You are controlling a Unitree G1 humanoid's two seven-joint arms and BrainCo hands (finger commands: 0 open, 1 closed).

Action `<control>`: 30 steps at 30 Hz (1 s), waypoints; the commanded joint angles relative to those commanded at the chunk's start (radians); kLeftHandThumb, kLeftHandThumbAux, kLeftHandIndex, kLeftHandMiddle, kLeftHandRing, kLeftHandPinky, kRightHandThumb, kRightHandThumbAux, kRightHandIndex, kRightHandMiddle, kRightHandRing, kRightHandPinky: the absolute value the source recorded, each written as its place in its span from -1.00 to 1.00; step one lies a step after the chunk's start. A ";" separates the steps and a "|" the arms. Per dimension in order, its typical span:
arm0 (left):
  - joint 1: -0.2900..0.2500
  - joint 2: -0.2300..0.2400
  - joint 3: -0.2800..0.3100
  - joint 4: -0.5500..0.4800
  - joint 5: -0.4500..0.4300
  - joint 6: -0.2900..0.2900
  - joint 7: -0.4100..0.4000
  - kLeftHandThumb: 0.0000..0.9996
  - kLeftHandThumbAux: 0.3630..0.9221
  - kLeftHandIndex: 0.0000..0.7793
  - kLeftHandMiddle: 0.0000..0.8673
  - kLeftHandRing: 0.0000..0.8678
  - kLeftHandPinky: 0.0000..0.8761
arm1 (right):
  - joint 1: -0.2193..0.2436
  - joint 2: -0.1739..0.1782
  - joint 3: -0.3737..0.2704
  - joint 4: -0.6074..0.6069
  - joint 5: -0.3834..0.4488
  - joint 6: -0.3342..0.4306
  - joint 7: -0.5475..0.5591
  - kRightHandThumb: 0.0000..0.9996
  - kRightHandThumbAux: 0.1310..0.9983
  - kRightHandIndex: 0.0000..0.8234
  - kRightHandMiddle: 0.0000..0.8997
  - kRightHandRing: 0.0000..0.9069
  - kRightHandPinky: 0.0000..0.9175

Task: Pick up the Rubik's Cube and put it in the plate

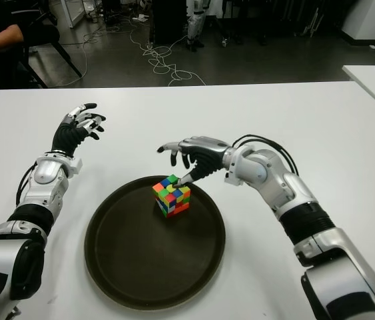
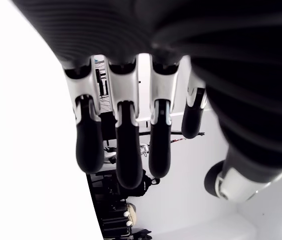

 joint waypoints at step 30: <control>-0.010 0.007 -0.009 0.007 0.008 0.003 -0.005 -0.35 -0.09 -0.45 -0.10 0.10 0.24 | -0.226 0.247 -0.429 0.733 0.368 0.198 -0.437 -0.79 0.24 -0.59 -0.31 -0.14 -0.01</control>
